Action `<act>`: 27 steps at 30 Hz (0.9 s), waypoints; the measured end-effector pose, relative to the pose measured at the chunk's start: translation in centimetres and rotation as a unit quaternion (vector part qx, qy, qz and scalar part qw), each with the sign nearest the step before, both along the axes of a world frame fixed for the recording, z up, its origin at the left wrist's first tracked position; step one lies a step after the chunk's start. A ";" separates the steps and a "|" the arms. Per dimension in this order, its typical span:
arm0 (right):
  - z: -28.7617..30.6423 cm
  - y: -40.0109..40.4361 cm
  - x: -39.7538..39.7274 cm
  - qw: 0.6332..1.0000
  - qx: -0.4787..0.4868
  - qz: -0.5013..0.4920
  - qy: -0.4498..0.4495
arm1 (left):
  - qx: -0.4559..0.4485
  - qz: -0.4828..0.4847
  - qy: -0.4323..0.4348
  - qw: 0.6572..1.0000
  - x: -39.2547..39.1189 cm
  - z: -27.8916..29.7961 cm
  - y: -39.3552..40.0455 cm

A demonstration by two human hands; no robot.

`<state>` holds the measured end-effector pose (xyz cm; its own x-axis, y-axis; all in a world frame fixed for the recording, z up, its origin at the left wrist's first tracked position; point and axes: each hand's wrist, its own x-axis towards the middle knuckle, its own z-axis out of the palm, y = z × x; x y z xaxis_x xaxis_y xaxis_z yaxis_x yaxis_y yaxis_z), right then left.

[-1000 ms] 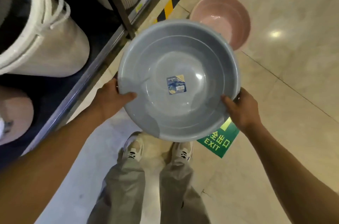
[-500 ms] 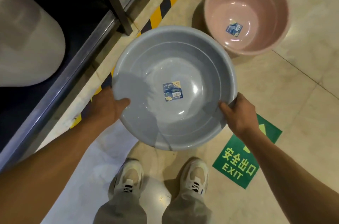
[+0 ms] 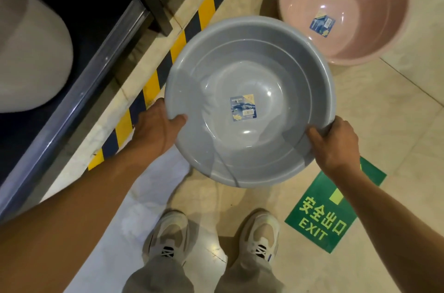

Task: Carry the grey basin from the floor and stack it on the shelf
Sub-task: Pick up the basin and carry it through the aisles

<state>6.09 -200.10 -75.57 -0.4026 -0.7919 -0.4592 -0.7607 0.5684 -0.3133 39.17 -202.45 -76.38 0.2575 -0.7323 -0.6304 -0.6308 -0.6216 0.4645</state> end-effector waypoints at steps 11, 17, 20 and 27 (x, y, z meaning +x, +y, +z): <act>-3.4 -0.1 -0.9 0.997 0.030 0.008 0.077 | 0.036 -0.044 -0.017 0.998 -1.2 -3.4 -1.1; -4.9 0.0 -0.8 0.996 0.042 0.000 0.077 | 0.025 -0.045 0.004 0.999 -1.4 -4.8 -0.9; -5.1 -0.3 -0.8 0.997 0.047 -0.013 0.059 | 0.017 -0.035 0.011 0.999 -1.4 -5.3 -1.0; -4.5 -0.3 -0.7 0.995 0.072 -0.059 -0.031 | 0.028 -0.001 0.061 0.998 -0.9 -5.5 -1.0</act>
